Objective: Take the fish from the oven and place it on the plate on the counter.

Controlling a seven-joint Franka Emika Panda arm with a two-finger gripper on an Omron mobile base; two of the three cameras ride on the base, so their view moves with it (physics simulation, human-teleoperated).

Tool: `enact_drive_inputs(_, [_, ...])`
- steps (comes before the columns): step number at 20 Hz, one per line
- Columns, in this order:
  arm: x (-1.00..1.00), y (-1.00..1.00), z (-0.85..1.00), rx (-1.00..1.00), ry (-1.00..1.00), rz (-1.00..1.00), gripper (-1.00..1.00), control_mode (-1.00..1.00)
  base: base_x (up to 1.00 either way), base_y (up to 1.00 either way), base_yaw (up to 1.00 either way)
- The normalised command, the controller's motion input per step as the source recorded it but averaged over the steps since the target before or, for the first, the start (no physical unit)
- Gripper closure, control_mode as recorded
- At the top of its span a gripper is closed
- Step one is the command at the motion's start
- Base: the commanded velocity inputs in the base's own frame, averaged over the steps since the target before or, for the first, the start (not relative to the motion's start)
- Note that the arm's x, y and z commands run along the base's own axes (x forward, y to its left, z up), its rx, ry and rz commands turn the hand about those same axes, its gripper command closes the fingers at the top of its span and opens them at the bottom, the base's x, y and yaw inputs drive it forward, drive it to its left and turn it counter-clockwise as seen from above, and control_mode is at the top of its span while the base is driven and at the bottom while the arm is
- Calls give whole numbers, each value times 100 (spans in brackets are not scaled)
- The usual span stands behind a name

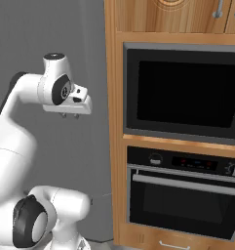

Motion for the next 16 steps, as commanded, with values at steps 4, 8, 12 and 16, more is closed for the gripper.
enact_drive_inputs(4, [0,0,-16,-4,-8,-7,-100,-100,0,0,0])
enact_drive_inputs(8, [-30,-42,-15,2,-7,-31,-100,-100,0,0,0])
enact_drive_inputs(12, [-18,-87,-13,19,-10,-34,-100,-100,0,0,0])
enact_drive_inputs(16, [-24,-100,-5,26,-4,-27,-100,-100,0,0,0])
